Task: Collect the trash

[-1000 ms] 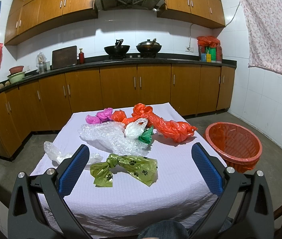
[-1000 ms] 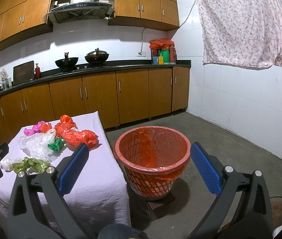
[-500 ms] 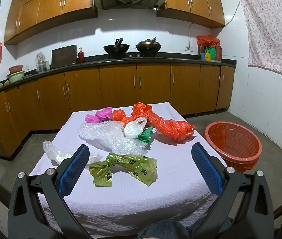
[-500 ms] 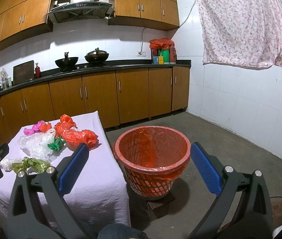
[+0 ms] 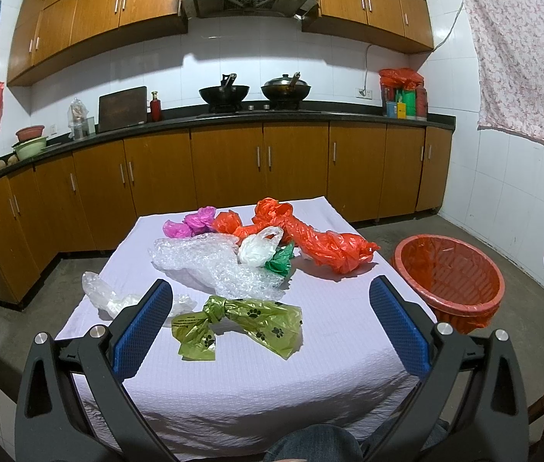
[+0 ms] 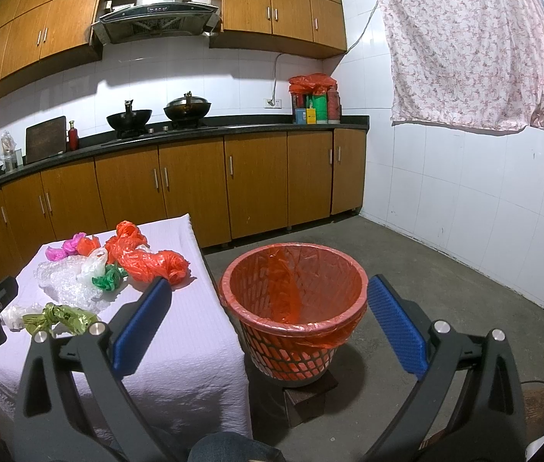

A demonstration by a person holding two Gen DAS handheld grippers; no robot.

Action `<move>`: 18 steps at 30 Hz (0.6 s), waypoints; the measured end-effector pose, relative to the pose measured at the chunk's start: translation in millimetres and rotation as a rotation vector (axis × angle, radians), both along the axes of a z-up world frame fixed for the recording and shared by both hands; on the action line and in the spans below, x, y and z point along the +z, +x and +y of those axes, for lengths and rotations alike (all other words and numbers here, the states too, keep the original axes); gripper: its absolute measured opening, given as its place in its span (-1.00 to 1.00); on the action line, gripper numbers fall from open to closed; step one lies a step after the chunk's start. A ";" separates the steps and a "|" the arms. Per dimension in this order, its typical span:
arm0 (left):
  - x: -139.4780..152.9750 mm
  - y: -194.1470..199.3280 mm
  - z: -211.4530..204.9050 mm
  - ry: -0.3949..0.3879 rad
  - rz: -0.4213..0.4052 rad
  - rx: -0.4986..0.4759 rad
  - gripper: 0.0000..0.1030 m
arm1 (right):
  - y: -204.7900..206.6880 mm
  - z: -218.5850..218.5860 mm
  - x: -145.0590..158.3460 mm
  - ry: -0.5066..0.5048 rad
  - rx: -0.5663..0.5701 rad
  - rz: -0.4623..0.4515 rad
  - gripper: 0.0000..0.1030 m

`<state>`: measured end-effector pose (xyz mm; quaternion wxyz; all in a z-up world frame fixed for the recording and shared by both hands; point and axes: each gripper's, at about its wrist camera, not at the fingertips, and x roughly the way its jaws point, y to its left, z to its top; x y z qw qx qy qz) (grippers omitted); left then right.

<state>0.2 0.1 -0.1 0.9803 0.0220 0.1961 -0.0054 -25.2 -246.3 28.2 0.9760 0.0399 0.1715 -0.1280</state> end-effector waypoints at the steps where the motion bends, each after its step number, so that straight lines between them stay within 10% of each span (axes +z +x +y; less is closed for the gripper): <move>1: 0.0 0.1 0.1 0.000 0.000 0.000 0.97 | -0.2 0.2 0.3 0.000 0.000 0.000 0.93; 18: -1.1 -4.6 -1.1 -0.002 0.005 0.005 0.97 | 0.1 -4.5 -10.9 0.014 0.004 0.012 0.93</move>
